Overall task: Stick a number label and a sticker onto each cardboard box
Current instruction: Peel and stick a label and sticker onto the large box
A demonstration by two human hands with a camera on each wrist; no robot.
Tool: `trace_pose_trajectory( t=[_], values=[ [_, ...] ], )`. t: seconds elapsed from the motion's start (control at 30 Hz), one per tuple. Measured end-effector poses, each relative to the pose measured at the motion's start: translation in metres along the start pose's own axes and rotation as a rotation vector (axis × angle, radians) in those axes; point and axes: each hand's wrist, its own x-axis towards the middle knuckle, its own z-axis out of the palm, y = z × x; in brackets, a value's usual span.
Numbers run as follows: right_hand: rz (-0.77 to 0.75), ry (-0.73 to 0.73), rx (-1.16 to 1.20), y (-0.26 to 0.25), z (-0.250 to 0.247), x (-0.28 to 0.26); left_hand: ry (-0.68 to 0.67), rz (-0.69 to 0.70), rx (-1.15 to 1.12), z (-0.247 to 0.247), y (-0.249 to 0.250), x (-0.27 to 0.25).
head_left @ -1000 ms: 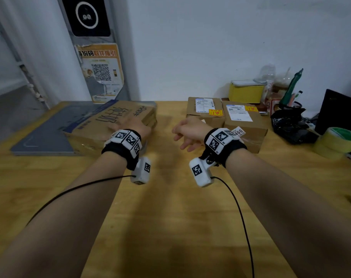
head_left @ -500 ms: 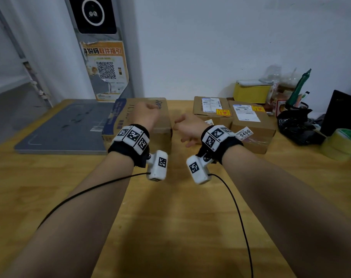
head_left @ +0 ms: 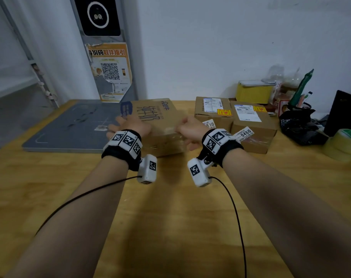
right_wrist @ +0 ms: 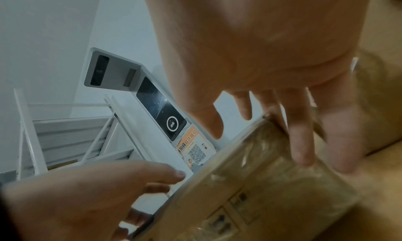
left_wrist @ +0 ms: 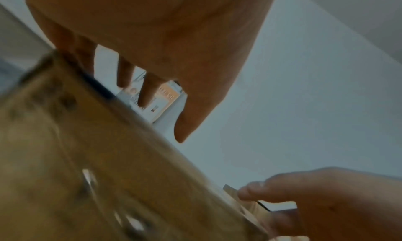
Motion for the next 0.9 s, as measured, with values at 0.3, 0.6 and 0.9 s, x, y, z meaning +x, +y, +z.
trace_pose_trajectory(
  t=[0.3, 0.6, 0.9],
  values=[
    [0.018, 0.073, -0.072, 0.034, -0.03, -0.03, -0.125, 0.216, -0.093, 0.004, 0.007, -0.052],
    [0.102, 0.086, -0.131, 0.065, -0.066, -0.077, -0.45, 0.23, -0.442, 0.01, 0.016, -0.13],
    [0.154, -0.039, -0.074, 0.066, -0.068, -0.099, -0.071, 0.191, 0.04, 0.012, 0.029, -0.082]
  ],
)
